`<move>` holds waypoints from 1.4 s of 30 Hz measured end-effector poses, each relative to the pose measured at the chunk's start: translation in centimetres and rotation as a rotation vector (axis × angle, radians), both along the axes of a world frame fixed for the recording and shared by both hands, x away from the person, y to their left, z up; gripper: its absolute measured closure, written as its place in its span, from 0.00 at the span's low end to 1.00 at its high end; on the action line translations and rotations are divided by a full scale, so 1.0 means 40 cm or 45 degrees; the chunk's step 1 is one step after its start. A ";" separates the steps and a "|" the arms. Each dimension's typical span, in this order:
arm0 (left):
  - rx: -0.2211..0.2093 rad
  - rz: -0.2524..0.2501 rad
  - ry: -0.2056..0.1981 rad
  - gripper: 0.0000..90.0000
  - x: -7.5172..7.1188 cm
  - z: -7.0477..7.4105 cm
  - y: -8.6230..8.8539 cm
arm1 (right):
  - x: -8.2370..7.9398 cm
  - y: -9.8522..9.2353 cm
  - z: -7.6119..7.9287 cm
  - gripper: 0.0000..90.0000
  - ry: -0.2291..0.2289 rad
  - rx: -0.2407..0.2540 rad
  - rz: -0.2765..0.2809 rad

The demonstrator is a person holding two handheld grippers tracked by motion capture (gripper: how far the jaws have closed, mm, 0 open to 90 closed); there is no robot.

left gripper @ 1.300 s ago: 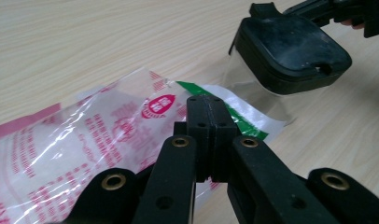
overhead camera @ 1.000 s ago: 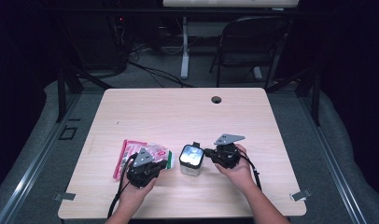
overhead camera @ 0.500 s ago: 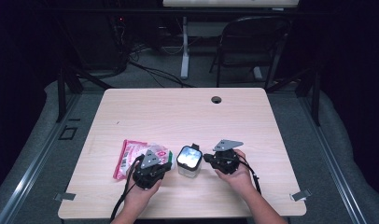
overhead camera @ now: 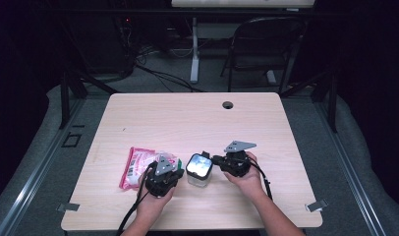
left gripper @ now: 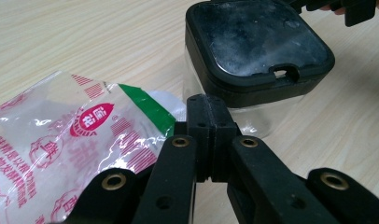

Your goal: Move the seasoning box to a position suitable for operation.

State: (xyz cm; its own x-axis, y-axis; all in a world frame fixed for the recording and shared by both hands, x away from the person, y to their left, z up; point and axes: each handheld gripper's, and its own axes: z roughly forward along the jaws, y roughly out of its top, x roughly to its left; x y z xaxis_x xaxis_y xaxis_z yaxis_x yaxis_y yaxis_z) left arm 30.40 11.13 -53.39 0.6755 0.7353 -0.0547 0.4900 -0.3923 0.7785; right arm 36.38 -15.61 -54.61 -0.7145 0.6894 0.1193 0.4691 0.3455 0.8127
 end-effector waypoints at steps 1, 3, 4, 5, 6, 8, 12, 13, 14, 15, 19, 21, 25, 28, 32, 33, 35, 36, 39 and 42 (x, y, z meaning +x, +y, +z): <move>-0.001 -0.001 -0.004 1.00 0.002 -0.002 -0.003 | 0.000 0.000 0.000 0.93 0.004 0.008 0.001; -0.001 -0.003 0.004 1.00 0.005 -0.003 -0.009 | -0.001 -0.002 0.002 0.94 0.007 0.008 0.013; 0.009 -0.002 0.000 1.00 0.007 -0.003 -0.011 | -0.003 -0.001 0.002 0.94 0.005 0.014 0.019; 0.010 0.005 0.000 1.00 0.008 -0.003 -0.012 | -0.004 -0.001 0.002 0.95 0.003 0.012 0.030; 0.007 0.011 0.005 1.00 0.009 -0.002 -0.013 | -0.006 0.001 0.003 0.96 0.001 0.006 0.032; 0.013 0.007 0.001 1.00 0.010 -0.002 -0.012 | -0.008 0.002 0.003 0.97 -0.003 0.000 0.036; 0.020 -0.007 -0.003 1.00 0.011 -0.001 -0.014 | -0.018 0.001 0.005 0.97 -0.011 -0.008 0.035; 0.025 -0.012 -0.007 1.00 0.011 -0.001 -0.014 | -0.022 0.000 0.006 0.97 -0.014 -0.019 0.034; 0.024 -0.013 -0.009 1.00 0.011 -0.001 -0.014 | -0.026 -0.001 0.006 0.97 -0.016 -0.020 0.032; 0.019 -0.012 -0.006 1.00 0.011 -0.002 -0.015 | -0.030 -0.002 0.007 0.97 -0.017 -0.026 0.030; 0.010 -0.014 -0.008 1.00 0.011 0.001 -0.017 | -0.053 -0.008 0.010 0.97 -0.022 -0.035 0.020; 0.010 -0.016 -0.006 1.00 0.011 0.001 -0.016 | -0.065 -0.012 0.012 0.96 -0.020 -0.037 0.015; 0.008 -0.017 -0.008 1.00 0.009 0.000 -0.018 | -0.096 -0.017 0.015 0.95 -0.023 -0.053 0.018; 0.014 -0.024 -0.013 0.99 0.008 0.000 -0.019 | -0.118 -0.018 0.018 0.93 -0.019 -0.054 0.009; 0.015 -0.026 -0.019 1.00 0.008 0.000 -0.023 | -0.142 -0.018 0.020 0.91 0.005 -0.044 -0.020; 0.013 -0.029 -0.019 1.00 0.007 0.000 -0.024 | -0.148 -0.019 0.021 0.90 0.020 -0.042 -0.033; 0.008 -0.038 -0.019 0.99 0.007 -0.001 -0.026 | -0.162 -0.020 0.020 0.89 0.038 -0.020 -0.047; 0.006 -0.038 -0.021 0.99 0.007 -0.002 -0.027 | -0.170 -0.022 0.020 0.88 0.041 -0.022 -0.047; -0.004 -0.047 -0.007 0.97 0.008 -0.002 -0.029 | -0.190 -0.024 0.023 0.86 0.042 -0.041 -0.040; 0.006 -0.048 -0.015 0.95 0.008 -0.001 -0.028 | -0.204 -0.028 0.027 0.83 0.020 -0.041 -0.034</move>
State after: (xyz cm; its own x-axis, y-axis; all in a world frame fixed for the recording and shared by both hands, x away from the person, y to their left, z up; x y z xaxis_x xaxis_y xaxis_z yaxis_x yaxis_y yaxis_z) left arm 30.71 10.00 -53.45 0.7031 0.7098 -0.0436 0.4660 -0.4137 0.7821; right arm 28.22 -16.75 -53.54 -0.6937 0.7121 0.1078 0.4911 0.3582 0.7941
